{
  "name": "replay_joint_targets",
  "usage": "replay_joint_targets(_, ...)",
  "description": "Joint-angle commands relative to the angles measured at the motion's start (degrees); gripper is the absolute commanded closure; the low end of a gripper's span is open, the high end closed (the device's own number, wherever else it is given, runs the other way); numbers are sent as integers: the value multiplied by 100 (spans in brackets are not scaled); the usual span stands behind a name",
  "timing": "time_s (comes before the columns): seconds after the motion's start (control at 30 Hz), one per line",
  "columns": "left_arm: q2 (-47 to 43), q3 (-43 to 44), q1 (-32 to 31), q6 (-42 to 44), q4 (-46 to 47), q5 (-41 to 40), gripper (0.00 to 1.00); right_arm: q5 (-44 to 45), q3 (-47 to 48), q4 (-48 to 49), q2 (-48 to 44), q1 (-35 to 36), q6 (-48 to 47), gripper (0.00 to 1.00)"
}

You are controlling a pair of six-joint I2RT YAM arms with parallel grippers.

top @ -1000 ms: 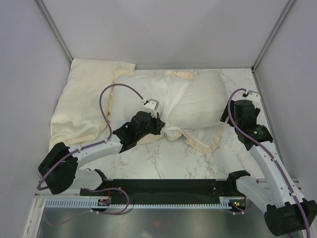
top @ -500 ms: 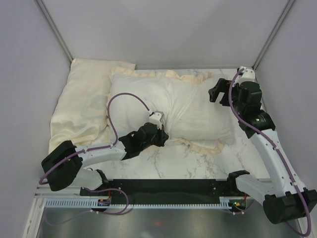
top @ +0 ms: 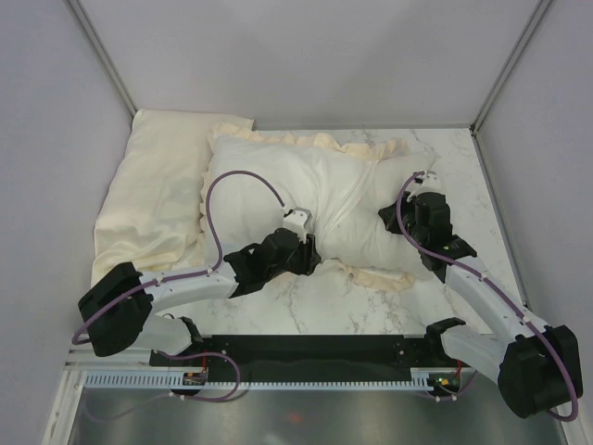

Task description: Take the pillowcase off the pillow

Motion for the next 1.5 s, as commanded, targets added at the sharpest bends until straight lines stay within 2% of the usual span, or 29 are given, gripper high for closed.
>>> replay_joint_targets(0.0, -164, 507, -51, 389, -376, -258, 47, -239, -491, -594, 84, 196, 129, 100)
replay_joint_targets(0.07, -375, 710, -51, 609, -578, -371, 29, -239, -535, -612, -48, 223, 42, 100)
replay_joint_targets(0.2, -726, 1429, -51, 1108, -929, -740, 20, -256, -746, -638, -259, 258, -29, 100)
replay_joint_targets(0.33, -675, 2212, -42, 1732, -966, -1250, 12, -344, -931, -673, -557, 302, -91, 100)
replay_joint_targets(0.47, 27, 3144, 159, 2322, -948, -1453, 9, -379, -1089, -761, -821, 320, -126, 100)
replay_joint_targets(0.6, 1176, 4127, 344, 2726, -983, -1357, 7, -414, -1124, -875, -1067, 311, -144, 100)
replay_joint_targets(0.7, 1671, 4568, 406, 2806, -1027, -1164, 7, -414, -1098, -963, -1120, 320, -126, 100)
replay_joint_targets(0.87, 2691, 4965, 520, 2666, -1799, -1198, 7, -449, -1028, -1086, -1322, 328, -56, 100)
replay_joint_targets(0.9, 2779, 4930, 555, 2544, -1870, -1181, 9, -449, -1019, -1104, -1384, 320, -56, 100)
replay_joint_targets(0.97, 2867, 4834, 687, 2394, -1959, -1137, 29, -432, -993, -1174, -1419, 320, -56, 100)
replay_joint_targets(1.0, 2842, 4703, 722, 2246, -1959, -1102, 42, -414, -975, -1200, -1428, 320, -47, 100)
replay_joint_targets(1.03, 2815, 4640, 810, 2166, -1959, -1067, 69, -397, -966, -1244, -1411, 320, -47, 100)
replay_joint_targets(1.13, 2544, 4482, 959, 1998, -1933, -918, 95, -318, -870, -1367, -1349, 320, -47, 100)
replay_joint_targets(1.3, 2104, 4464, 1276, 1963, -1906, -724, 98, -10, -746, -1464, -1340, 328, 41, 100)
replay_joint_targets(1.47, 1761, 4429, 1952, 1770, -1915, -285, 98, 245, -598, -1552, -1656, 320, 217, 100)
